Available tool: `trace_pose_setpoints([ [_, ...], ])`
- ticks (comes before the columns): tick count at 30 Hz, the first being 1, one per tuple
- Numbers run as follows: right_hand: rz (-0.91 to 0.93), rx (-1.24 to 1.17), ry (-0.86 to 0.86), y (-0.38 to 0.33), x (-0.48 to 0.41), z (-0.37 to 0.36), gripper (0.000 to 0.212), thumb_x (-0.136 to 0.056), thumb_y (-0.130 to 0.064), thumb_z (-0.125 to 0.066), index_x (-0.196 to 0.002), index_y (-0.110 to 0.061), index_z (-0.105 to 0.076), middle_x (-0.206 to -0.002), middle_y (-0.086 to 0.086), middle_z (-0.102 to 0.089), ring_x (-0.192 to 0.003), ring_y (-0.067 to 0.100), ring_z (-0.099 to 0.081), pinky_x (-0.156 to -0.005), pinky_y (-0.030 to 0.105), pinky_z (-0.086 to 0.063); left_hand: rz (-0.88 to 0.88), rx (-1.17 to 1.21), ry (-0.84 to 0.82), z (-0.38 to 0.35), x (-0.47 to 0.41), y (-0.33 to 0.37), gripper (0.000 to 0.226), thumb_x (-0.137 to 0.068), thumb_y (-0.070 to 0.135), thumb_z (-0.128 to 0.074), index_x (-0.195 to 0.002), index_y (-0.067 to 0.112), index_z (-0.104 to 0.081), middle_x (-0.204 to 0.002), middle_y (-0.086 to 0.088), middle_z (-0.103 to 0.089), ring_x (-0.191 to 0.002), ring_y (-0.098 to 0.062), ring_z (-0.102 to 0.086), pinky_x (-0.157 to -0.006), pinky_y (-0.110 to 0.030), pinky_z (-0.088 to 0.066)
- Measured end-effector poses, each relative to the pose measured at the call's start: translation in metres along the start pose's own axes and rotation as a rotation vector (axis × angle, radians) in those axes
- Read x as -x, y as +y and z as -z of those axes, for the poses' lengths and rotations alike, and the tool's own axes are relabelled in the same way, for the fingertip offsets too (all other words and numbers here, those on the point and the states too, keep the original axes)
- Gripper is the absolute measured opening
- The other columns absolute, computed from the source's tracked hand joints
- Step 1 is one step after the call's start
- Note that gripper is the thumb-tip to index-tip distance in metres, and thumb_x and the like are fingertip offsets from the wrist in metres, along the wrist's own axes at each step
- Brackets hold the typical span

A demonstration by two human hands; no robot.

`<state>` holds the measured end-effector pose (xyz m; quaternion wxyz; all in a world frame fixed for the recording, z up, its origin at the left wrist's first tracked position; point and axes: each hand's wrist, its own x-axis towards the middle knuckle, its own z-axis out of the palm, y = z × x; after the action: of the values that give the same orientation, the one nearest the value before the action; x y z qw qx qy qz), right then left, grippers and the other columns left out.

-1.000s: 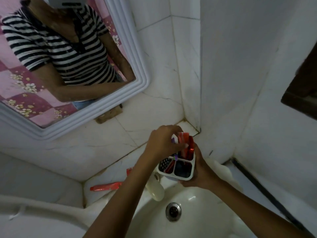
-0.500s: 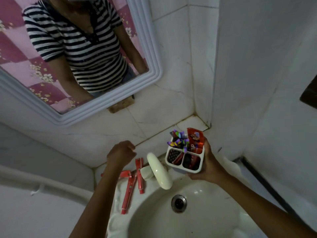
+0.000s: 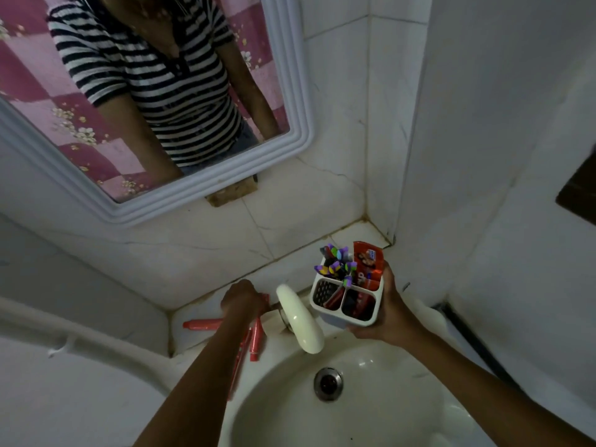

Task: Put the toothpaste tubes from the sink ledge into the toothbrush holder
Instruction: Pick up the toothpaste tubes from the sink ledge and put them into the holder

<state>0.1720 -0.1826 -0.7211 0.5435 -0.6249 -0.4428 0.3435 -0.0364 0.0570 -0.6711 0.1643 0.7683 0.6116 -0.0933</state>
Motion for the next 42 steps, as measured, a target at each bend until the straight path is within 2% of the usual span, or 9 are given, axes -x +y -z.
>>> trace_pose_setpoints([
  [5, -0.048, 0.044, 0.027, 0.0, 0.0, 0.003, 0.137, -0.065, 0.007, -0.101, -0.163, -0.04, -0.017, -0.144, -0.023, -0.048, -0.122, -0.023, -0.057, -0.113, 0.038, -0.058, -0.188, 0.108, 0.192, 0.057, 0.019, 0.024, 0.016, -0.084, 0.023, -0.067, -0.082, 0.009, -0.073, -0.085, -0.01, -0.071, -0.086, -0.028, -0.068, -0.067, -0.027, -0.042],
  [12, 0.027, 0.02, 0.022, -0.006, -0.001, -0.002, 0.153, -0.056, 0.011, -0.102, -0.147, -0.075, -0.015, -0.163, -0.01, -0.037, -0.147, 0.0, -0.049, -0.106, 0.019, -0.056, -0.577, 0.416, 0.665, 0.141, 0.088, 0.032, 0.015, -0.086, 0.024, -0.072, -0.09, 0.009, -0.07, -0.081, -0.005, -0.075, -0.071, -0.017, -0.07, -0.069, -0.034, -0.058],
  [16, -0.009, 0.091, 0.002, -0.004, 0.002, -0.001, 0.145, -0.053, -0.016, -0.107, -0.155, -0.064, -0.016, -0.155, -0.024, -0.045, -0.146, 0.001, -0.05, -0.114, 0.038, -0.055, -0.681, 0.587, 0.531, 0.146, 0.111, 0.054, 0.016, -0.083, 0.027, -0.076, -0.088, 0.014, -0.068, -0.078, -0.002, -0.075, -0.071, -0.014, -0.074, -0.069, -0.038, -0.062],
  [19, -0.052, 0.082, 0.002, -0.004, 0.004, 0.005, 0.143, -0.06, -0.004, -0.105, -0.166, -0.033, -0.014, -0.145, -0.024, -0.051, -0.129, -0.019, -0.055, -0.118, 0.044, -0.053, -0.749, 0.563, 0.375, 0.127, 0.118, 0.071, 0.016, -0.082, 0.026, -0.078, -0.086, 0.013, -0.068, -0.076, 0.0, -0.076, -0.069, -0.009, -0.074, -0.067, -0.034, -0.062],
  [22, -0.027, 0.112, 0.0, -0.002, 0.003, 0.006, 0.145, -0.059, 0.001, -0.104, -0.165, -0.036, -0.013, -0.152, -0.022, -0.045, -0.134, -0.013, -0.055, -0.114, 0.036, -0.056, -0.767, 0.441, 0.259, 0.105, 0.116, 0.079, 0.014, -0.081, 0.025, -0.078, -0.085, 0.015, -0.07, -0.077, 0.002, -0.077, -0.069, -0.008, -0.073, -0.071, -0.036, -0.062],
  [28, 0.073, 0.102, 0.034, -0.006, 0.002, -0.001, 0.148, -0.052, -0.014, -0.103, -0.151, -0.071, -0.01, -0.158, -0.029, -0.041, -0.146, -0.004, -0.049, -0.11, 0.02, -0.054, -0.682, 0.288, 0.174, 0.102, 0.097, 0.043, 0.019, -0.084, 0.043, -0.07, -0.092, 0.026, -0.068, -0.089, 0.008, -0.075, -0.079, -0.007, -0.071, -0.073, -0.03, -0.058],
  [31, 0.096, 0.091, -0.003, -0.001, 0.001, 0.0, 0.141, -0.057, 0.006, -0.099, -0.133, -0.087, -0.026, -0.147, -0.037, -0.049, -0.144, -0.001, -0.052, -0.097, 0.023, -0.061, -0.411, 0.082, 0.227, 0.1, 0.074, -0.002, 0.014, -0.084, 0.035, -0.069, -0.091, 0.024, -0.071, -0.096, 0.0, -0.075, -0.091, -0.022, -0.069, -0.077, -0.033, -0.054],
  [35, 0.019, 0.057, 0.006, -0.001, 0.002, 0.001, 0.149, -0.06, 0.013, -0.1, -0.158, -0.059, -0.014, -0.143, -0.034, -0.047, -0.128, -0.024, -0.053, -0.111, 0.034, -0.058, -0.131, -0.226, -0.05, 0.054, 0.056, -0.047, 0.036, -0.079, 0.042, -0.072, -0.099, 0.012, -0.072, -0.103, -0.007, -0.074, -0.095, -0.024, -0.07, -0.077, -0.03, -0.055],
  [42, 0.109, -0.015, 0.04, -0.007, -0.001, -0.002, 0.161, -0.057, 0.03, -0.093, -0.136, -0.088, -0.018, -0.157, -0.009, -0.038, -0.136, -0.017, -0.052, -0.1, 0.009, -0.053, -0.08, -0.152, 0.008, -0.026, 0.076, -0.076, 0.045, -0.076, 0.039, -0.075, -0.112, 0.013, -0.065, -0.1, -0.004, -0.073, -0.091, -0.02, -0.069, -0.08, -0.031, -0.058],
])
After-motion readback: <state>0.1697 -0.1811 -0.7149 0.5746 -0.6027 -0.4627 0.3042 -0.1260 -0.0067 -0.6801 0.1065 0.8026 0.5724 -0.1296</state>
